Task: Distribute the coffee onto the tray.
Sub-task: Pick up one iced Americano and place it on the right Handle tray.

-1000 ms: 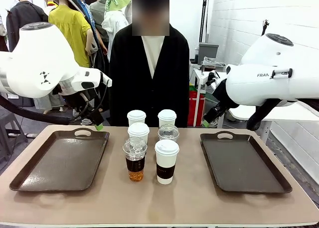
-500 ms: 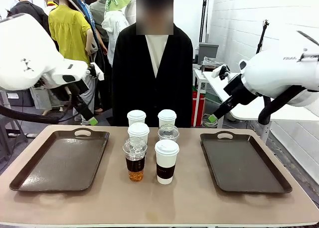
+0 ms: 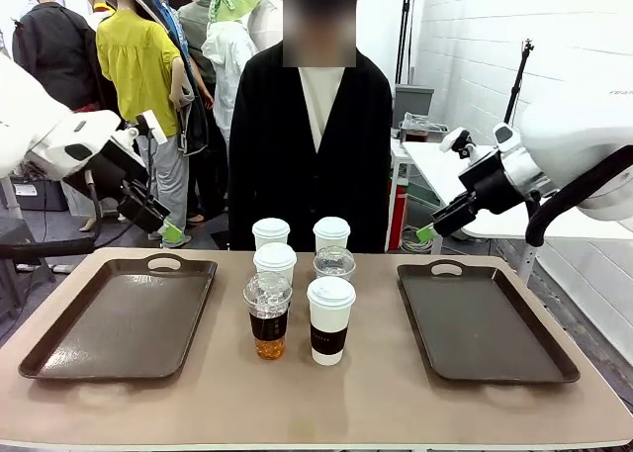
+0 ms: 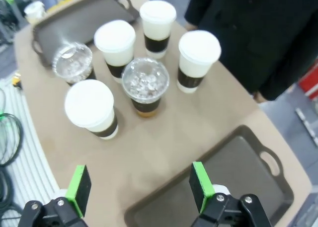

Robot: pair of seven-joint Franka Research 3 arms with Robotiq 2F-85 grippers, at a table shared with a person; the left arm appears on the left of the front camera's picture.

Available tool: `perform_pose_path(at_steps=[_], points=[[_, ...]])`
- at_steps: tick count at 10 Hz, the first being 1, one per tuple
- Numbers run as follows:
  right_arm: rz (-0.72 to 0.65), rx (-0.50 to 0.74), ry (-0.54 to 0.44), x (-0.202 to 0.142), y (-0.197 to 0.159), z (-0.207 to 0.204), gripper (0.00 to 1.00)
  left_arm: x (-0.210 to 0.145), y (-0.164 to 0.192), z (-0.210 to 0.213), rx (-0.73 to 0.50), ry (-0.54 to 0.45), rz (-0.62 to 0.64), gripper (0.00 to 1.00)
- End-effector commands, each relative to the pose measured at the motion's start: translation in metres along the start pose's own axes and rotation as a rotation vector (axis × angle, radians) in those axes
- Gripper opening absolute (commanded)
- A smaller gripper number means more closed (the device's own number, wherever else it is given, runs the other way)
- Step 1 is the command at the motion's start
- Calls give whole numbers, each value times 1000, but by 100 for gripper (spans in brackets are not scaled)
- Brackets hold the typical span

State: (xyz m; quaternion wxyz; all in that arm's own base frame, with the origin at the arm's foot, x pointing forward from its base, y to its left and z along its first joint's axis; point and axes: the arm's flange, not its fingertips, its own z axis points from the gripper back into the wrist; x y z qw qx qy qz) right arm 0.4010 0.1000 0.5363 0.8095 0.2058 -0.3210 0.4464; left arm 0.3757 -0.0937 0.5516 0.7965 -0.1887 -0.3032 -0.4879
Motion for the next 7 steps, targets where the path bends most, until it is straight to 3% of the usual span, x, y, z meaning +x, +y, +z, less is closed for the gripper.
perform_pose_path(at_steps=[1, 7], points=[[10, 60, -50, -11, -8, -11, 100, -13, 9, -6, -62, -69, 7, 100], [-3, 49, -51, -8, -4, -9, 100, -13, 8, -4, -48, -62, 26, 100]])
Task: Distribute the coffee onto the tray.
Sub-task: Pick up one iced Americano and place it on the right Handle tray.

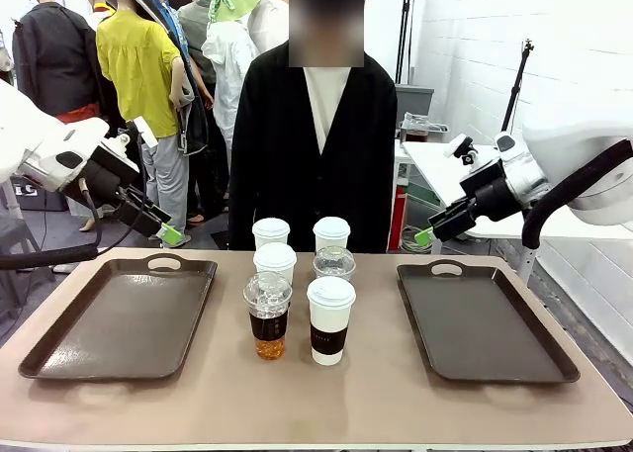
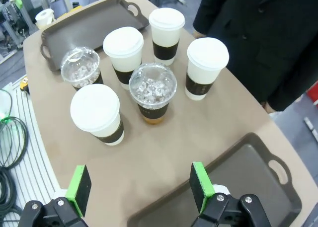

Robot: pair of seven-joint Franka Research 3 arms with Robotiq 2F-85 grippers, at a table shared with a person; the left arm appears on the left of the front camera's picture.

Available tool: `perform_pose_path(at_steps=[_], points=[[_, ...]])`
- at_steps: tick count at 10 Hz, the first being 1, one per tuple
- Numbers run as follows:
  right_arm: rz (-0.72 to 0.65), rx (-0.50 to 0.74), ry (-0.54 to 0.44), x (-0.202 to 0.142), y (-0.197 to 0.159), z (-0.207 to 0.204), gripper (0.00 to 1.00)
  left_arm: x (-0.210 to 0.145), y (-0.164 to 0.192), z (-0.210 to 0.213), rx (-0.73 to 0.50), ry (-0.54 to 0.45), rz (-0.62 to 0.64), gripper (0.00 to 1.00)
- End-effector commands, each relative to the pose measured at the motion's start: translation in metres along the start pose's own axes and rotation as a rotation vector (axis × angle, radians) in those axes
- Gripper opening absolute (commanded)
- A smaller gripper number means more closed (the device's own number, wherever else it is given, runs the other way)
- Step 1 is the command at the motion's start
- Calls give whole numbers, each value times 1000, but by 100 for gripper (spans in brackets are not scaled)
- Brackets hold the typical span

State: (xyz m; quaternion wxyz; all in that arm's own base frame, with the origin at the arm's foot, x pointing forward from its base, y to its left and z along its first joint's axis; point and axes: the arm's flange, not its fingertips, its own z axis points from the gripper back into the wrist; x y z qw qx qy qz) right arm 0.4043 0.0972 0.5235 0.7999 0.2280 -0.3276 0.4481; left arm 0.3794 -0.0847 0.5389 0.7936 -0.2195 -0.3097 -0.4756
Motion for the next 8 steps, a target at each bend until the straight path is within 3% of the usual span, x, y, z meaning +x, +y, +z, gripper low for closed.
perform_pose_path(at_steps=[1, 8], points=[[-2, 14, -15, 1, 0, 0, 100, 0, 0, 1, -12, -15, -8, 100], [-2, 14, -15, 1, 0, 0, 100, 0, 0, 1, -12, -15, -8, 100]])
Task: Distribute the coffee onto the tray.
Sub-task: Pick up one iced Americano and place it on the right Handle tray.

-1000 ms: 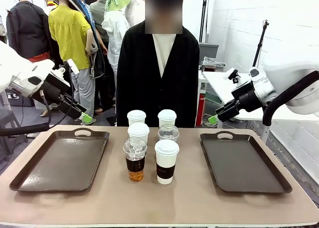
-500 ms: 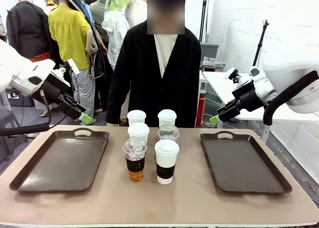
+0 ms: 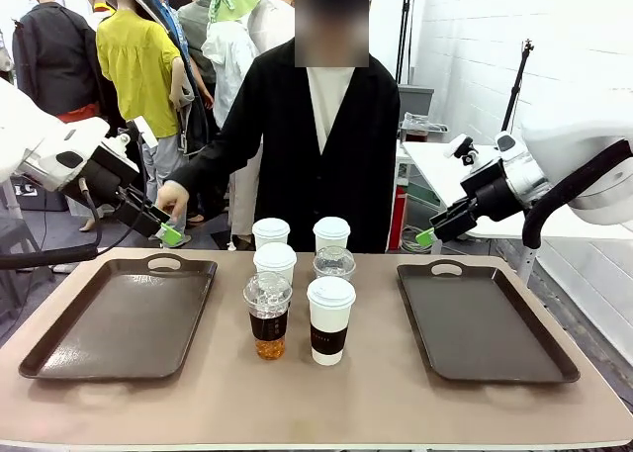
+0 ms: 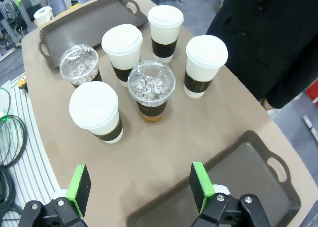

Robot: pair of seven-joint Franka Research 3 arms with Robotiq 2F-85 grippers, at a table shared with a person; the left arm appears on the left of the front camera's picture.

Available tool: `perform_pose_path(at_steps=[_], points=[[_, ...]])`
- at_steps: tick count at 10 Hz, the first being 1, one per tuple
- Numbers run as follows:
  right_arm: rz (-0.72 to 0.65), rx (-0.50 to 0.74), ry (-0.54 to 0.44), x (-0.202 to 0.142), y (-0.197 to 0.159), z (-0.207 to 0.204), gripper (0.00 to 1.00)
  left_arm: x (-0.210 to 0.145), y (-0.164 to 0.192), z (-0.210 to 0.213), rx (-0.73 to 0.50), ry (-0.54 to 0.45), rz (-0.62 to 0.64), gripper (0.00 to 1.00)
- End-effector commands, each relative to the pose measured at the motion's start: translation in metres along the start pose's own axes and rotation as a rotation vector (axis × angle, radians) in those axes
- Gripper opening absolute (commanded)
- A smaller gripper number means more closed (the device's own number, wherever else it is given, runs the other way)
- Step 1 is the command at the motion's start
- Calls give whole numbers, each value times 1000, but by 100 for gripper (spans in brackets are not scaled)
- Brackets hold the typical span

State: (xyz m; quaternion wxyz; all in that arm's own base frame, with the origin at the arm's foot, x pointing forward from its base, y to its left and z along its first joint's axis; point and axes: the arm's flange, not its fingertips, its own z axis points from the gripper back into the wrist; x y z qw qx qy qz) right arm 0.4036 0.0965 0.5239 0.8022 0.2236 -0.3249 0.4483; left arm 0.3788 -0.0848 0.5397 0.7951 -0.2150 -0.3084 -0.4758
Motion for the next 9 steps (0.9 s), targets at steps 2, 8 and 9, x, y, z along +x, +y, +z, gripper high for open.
perform_pose_path(at_steps=[2, 8, 9], points=[[-2, 19, -25, 1, 0, -1, 100, 0, 1, 0, -18, -22, -6, 100], [-2, 19, -25, 1, 0, -1, 100, 0, 1, 0, -18, -22, -6, 100], [-2, 19, -25, 1, 0, -1, 100, 0, 1, 0, -18, -22, -6, 100]])
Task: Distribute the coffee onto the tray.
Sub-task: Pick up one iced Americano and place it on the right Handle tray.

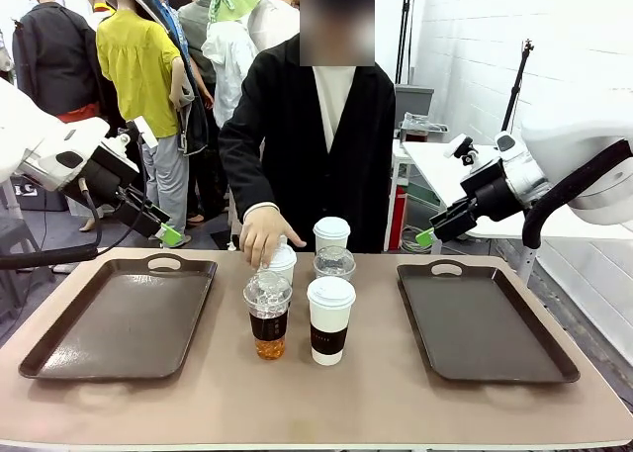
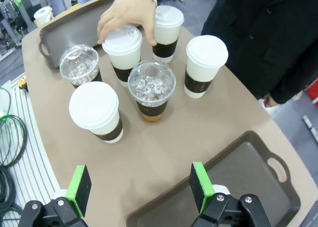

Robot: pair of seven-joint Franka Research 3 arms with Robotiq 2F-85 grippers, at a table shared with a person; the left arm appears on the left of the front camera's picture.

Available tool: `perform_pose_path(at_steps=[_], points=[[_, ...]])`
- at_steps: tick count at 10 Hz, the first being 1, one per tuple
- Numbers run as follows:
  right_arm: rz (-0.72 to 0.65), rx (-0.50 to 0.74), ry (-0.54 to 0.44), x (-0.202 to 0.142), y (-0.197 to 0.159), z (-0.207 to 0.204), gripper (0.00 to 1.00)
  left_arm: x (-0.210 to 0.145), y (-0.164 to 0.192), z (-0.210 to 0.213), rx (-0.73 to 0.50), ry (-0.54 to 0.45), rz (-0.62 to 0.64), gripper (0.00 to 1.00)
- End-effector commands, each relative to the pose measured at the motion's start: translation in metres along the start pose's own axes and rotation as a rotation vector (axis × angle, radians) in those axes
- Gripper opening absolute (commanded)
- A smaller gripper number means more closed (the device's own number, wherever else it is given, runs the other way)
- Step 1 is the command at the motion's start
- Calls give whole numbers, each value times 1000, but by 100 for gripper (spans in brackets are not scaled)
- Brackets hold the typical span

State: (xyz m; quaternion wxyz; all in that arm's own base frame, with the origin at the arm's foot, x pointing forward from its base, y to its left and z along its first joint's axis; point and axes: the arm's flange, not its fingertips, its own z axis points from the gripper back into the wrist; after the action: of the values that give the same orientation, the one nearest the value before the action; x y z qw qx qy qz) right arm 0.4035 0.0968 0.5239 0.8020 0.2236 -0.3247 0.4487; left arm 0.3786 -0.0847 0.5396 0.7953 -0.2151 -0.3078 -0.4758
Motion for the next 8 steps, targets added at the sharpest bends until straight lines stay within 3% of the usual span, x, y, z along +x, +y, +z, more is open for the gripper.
perform_pose_path(at_steps=[1, 3, 8], points=[[-3, 19, -25, 1, 0, -1, 100, 0, 1, 0, -17, -23, -7, 100], [-3, 19, -25, 1, 0, -1, 100, 0, 1, 0, -17, -23, -7, 100], [129, 11, 149, 15, -22, -13, 100, 0, 1, 0, -17, -23, -7, 100]])
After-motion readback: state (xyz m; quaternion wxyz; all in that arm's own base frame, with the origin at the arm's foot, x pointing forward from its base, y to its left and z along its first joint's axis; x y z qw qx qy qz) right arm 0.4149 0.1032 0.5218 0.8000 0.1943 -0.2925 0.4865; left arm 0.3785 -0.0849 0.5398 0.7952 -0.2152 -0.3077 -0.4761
